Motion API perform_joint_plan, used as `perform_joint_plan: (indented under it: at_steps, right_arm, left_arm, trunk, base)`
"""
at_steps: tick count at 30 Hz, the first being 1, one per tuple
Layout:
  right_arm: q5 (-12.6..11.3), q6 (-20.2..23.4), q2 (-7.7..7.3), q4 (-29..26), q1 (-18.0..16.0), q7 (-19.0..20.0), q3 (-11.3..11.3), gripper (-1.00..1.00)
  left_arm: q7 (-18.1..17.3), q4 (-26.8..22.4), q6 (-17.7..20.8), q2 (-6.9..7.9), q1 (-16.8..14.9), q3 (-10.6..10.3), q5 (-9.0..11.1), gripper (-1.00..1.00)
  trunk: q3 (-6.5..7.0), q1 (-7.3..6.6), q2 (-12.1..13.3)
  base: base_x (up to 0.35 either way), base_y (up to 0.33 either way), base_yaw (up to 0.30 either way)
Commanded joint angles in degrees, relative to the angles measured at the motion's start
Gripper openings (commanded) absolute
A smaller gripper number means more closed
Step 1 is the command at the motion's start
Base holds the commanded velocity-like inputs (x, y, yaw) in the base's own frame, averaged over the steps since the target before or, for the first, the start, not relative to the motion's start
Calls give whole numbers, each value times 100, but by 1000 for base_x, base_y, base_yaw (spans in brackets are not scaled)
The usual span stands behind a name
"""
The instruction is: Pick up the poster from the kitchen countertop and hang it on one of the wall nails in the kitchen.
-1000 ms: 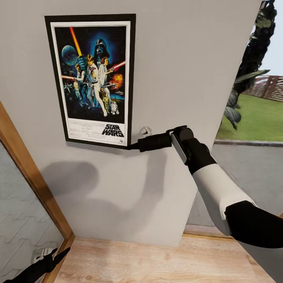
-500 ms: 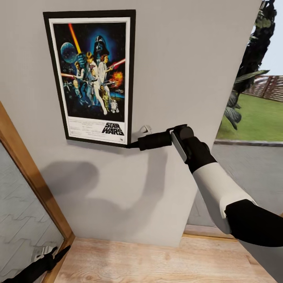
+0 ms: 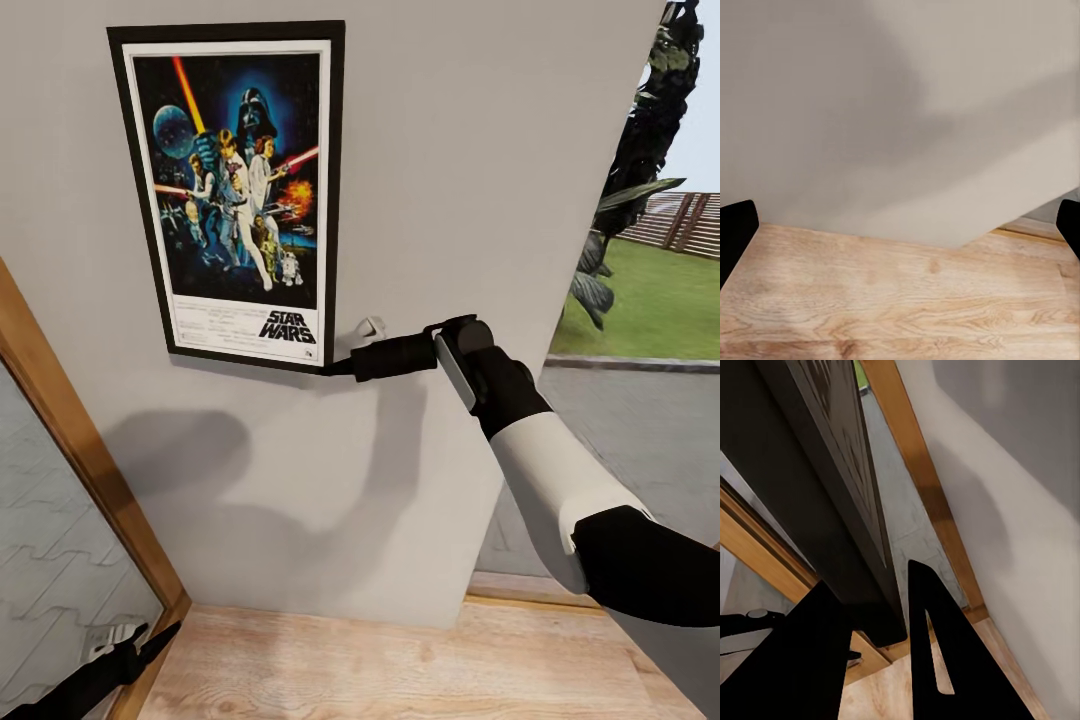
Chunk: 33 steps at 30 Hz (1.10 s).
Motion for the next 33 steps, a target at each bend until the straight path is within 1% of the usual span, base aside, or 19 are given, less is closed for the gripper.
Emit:
perform_joint_plan:
  at_steps: [1,5,10,15,16,33]
  right_arm:
    - [-58,49,-2,2,-7,-22,8,-100]
    - [-58,52,-3,0,-6,-21,13,-100]
    - [-8,-136,-23,-25,-37,-176,97,-100]
    - [1,-260,-26,-32,-46,-331,106,-100]
    - [2,-262,-26,-32,-46,-480,106,-100]
    - [4,-276,-27,-15,-48,-505,98,-100]
  left_arm:
    - [-6,5,-33,5,-6,-48,44,100]
    - [-6,6,-33,5,-6,-47,44,100]
    - [1,-129,-33,48,-6,-48,44,100]
    - [2,-151,-33,55,-6,-49,44,100]
    - [2,-153,-33,55,-6,-49,44,100]
    - [-1,-157,-33,57,-6,-49,44,100]
  trunk:
    - [-13,4,-13]
    - [-13,4,-13]
    - [-13,4,-13]
    - [-13,4,-13]
    - [-13,4,-13]
    - [-13,4,-13]
  base:
    - [0,0,0]
    - [0,0,0]
    - [0,0,0]
    - [0,0,0]
    - [0,0,0]
    - [0,0,0]
